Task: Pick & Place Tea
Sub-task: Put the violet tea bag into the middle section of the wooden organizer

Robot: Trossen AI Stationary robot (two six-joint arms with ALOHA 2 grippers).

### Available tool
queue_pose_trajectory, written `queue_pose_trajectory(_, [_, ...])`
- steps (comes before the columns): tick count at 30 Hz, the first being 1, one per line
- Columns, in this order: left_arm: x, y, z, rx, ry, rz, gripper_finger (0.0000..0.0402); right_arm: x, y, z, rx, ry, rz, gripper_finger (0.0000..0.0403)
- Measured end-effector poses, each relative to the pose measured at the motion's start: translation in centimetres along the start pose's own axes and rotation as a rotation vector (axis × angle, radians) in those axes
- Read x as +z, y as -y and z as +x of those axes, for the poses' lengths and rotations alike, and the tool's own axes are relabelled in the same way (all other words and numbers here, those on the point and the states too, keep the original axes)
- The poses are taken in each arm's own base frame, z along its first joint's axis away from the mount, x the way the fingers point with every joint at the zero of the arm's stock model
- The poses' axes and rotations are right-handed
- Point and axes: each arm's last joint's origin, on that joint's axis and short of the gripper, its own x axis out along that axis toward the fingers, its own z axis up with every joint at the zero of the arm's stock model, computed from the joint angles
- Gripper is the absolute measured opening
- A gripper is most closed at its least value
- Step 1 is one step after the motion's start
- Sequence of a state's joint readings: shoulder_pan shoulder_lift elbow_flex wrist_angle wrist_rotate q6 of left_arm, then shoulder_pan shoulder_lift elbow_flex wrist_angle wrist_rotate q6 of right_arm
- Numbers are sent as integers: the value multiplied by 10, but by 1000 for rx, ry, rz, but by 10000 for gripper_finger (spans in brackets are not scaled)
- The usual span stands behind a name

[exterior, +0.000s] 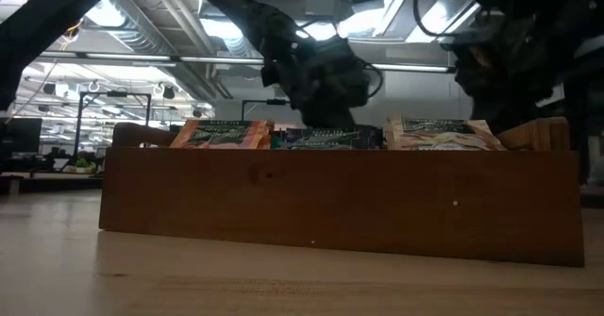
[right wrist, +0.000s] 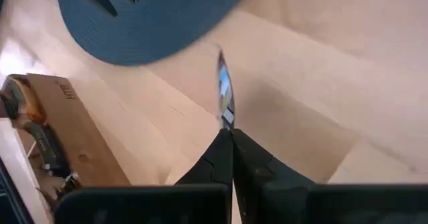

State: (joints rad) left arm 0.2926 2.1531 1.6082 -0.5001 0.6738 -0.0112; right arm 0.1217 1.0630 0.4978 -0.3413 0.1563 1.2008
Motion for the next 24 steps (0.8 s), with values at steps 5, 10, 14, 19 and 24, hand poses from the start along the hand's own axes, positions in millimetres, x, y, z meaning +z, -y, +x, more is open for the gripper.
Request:
queue_pose_trajectory(5, [-14, 2, -27, -78, 4, 45, 112, 8, -16, -11, 24, 20, -86, 3])
queue_pose_trajectory(10, [-35, 16, -53, -40, 105, 66, 129, 15, -27, -18, 43, 76, -106, 2])
queue_pose_trajectory(14, [-54, 29, -65, 32, 253, 31, 132, 20, -35, -24, 59, 125, -122, 2])
queue_pose_trajectory(19, [-75, 45, -70, -4, 470, -20, 132, 24, -44, -28, 119, 103, -147, 2])
queue_pose_trajectory(24, [-76, 53, -75, -105, 611, -57, 132, 22, -50, -21, 186, 20, -142, 2])
